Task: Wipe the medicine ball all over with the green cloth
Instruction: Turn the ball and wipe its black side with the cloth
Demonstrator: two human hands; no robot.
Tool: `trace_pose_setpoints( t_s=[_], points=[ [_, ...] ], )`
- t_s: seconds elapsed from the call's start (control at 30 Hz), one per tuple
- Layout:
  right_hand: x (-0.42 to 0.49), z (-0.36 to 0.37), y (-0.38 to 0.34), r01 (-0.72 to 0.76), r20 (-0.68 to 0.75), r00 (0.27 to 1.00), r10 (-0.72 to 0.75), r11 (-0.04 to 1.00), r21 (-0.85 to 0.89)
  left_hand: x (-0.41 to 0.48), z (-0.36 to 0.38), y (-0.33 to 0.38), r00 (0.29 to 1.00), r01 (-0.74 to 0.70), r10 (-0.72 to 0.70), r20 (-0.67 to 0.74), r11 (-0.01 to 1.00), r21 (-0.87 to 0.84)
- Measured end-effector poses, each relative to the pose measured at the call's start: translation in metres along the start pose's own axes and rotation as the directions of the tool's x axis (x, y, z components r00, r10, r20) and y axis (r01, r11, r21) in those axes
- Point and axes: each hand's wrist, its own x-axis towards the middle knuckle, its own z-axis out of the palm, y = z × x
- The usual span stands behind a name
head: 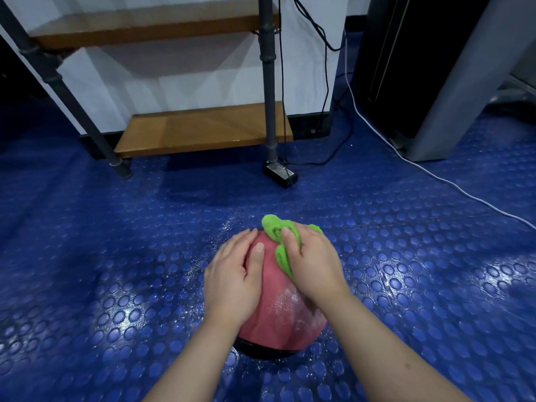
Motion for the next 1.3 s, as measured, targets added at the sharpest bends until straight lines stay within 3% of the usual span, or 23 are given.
trace_pose_setpoints(
  t_s=[0.1,0.17,0.4,0.57,0.73,1.0,1.17,1.3],
  points=[
    [0.008,-0.014,0.003,-0.245,0.064,0.968,0.241,0.967,0.063,-0.004,0.002,0.007,1.000,0.014,-0.013,-0.025,0.999,0.035],
    [0.005,-0.018,0.003,-0.264,0.072,0.963,0.259,0.962,0.074,-0.004,0.003,0.009,0.999,0.026,-0.025,-0.030,0.998,0.061],
    [-0.032,-0.010,-0.006,-0.038,0.069,0.997,0.041,0.998,-0.040,0.015,0.000,0.013,0.986,0.167,-0.165,-0.039,0.982,0.084],
    [-0.068,0.019,-0.005,0.103,-0.028,0.994,-0.106,0.992,-0.075,0.038,-0.001,0.015,0.955,0.294,-0.297,0.015,0.951,0.097],
    [-0.070,0.026,0.000,0.170,-0.054,0.981,-0.184,0.965,-0.198,0.044,0.000,0.003,0.962,0.272,-0.272,0.026,0.962,0.028],
    [-0.011,0.007,-0.013,0.087,0.065,0.995,-0.078,0.986,-0.145,0.014,0.003,0.005,0.975,0.191,-0.186,-0.125,0.981,0.034],
    [0.012,-0.002,-0.020,-0.038,0.108,0.993,0.048,0.995,-0.094,-0.010,0.008,0.016,0.972,0.198,-0.175,-0.155,0.968,0.153],
    [0.017,0.004,-0.026,-0.136,0.145,0.976,0.163,0.974,-0.181,-0.011,0.005,0.017,0.972,0.225,-0.191,-0.138,0.926,0.304]
  ],
)
